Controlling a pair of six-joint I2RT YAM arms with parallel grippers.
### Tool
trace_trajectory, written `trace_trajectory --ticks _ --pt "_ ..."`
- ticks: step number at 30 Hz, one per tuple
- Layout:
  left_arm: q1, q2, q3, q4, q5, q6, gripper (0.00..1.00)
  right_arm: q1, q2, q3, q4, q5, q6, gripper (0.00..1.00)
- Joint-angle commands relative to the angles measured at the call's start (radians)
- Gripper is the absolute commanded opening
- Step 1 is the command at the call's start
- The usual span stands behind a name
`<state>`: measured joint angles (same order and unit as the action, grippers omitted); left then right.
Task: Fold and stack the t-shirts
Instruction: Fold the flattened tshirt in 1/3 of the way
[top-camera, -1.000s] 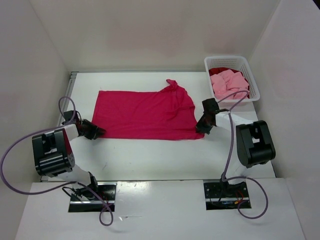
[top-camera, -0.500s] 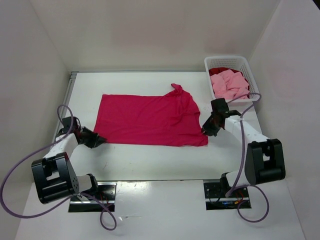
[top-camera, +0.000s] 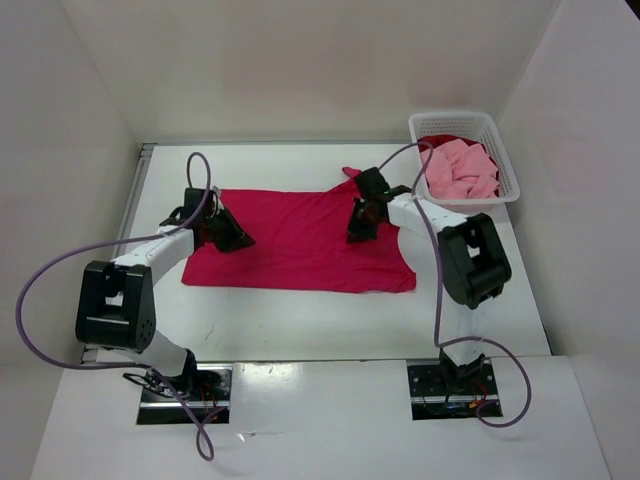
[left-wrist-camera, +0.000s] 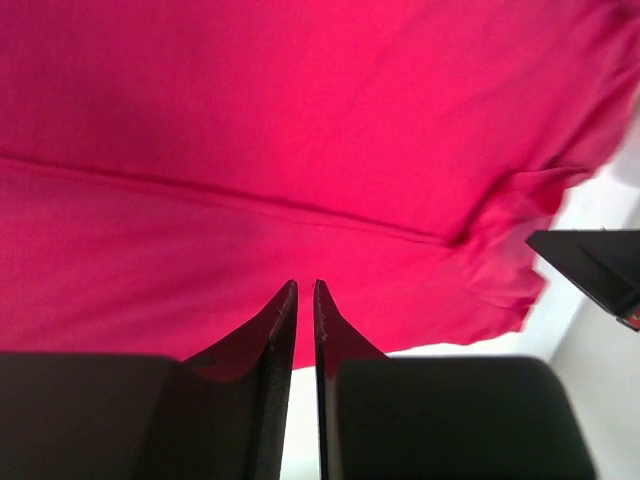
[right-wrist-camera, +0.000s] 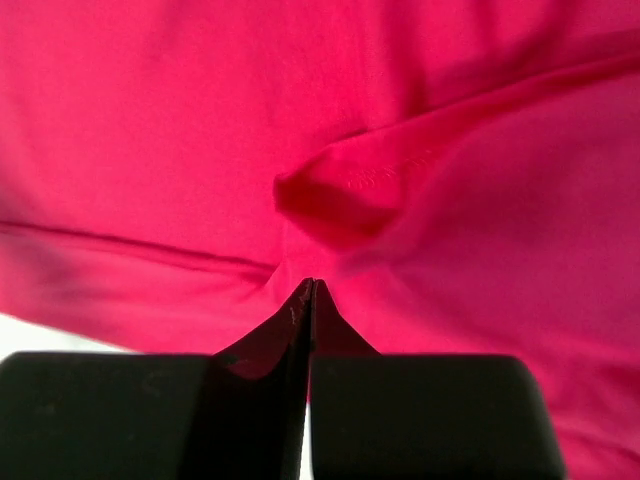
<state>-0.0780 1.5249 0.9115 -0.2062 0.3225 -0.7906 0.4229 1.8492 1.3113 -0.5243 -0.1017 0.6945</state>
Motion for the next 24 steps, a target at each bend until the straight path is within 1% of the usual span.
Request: trace_trajectory --ticks 1,2,6,8,9,11,12,13,15,17,18,20,21,22,23,24 --pt "-0.009 0.006 -0.014 0.044 -0.039 0.030 0.18 0.020 0.057 0.060 0.012 0.005 -0.032 0.00" --pt "-0.020 0.015 -0.023 0.053 -0.039 0.039 0.20 0.020 0.071 0.060 0.012 0.005 -0.032 0.00" --pt "-0.020 0.067 -0.045 0.062 -0.054 0.039 0.20 0.020 0.142 0.092 0.044 0.034 -0.032 0.00" --pt "0.019 0.077 -0.075 0.089 -0.033 0.002 0.21 0.020 0.186 0.130 0.088 0.034 -0.043 0.00" --pt "0.029 0.077 -0.112 0.090 -0.022 -0.008 0.22 0.020 0.209 0.176 0.089 0.011 -0.067 0.00" --pt "0.043 0.064 -0.135 0.102 -0.036 -0.009 0.23 0.020 0.293 0.250 0.075 -0.015 -0.076 0.00" --pt "0.043 0.048 -0.135 0.091 -0.036 -0.009 0.23 0.030 0.318 0.320 0.043 -0.027 -0.076 0.00" --pt "0.052 0.029 -0.144 0.091 -0.046 -0.009 0.23 0.030 0.337 0.351 0.029 -0.027 -0.087 0.00" --pt "0.052 0.008 -0.145 0.070 -0.056 -0.009 0.25 0.050 0.351 0.387 0.020 -0.027 -0.087 0.00" --pt "0.052 -0.041 -0.145 0.047 -0.056 -0.009 0.25 0.050 0.351 0.387 0.011 -0.027 -0.087 0.02" --pt "0.052 -0.096 -0.145 0.047 -0.056 0.001 0.25 0.050 0.308 0.376 0.020 -0.027 -0.087 0.03" --pt "0.052 -0.161 -0.131 0.016 -0.075 0.013 0.26 0.050 0.247 0.344 0.033 -0.036 -0.078 0.11" --pt "0.025 -0.213 -0.100 0.007 -0.094 0.022 0.27 0.050 0.173 0.307 0.046 -0.036 -0.069 0.15" --pt "0.012 -0.229 -0.089 -0.002 -0.111 0.033 0.27 0.050 0.135 0.284 0.055 -0.049 -0.058 0.25" --pt "0.000 -0.229 -0.080 -0.018 -0.123 0.046 0.27 0.050 0.058 0.223 0.055 -0.061 -0.058 0.29" --pt "-0.025 -0.229 -0.080 -0.018 -0.123 0.047 0.27 0.050 0.026 0.194 0.069 -0.070 -0.047 0.33"
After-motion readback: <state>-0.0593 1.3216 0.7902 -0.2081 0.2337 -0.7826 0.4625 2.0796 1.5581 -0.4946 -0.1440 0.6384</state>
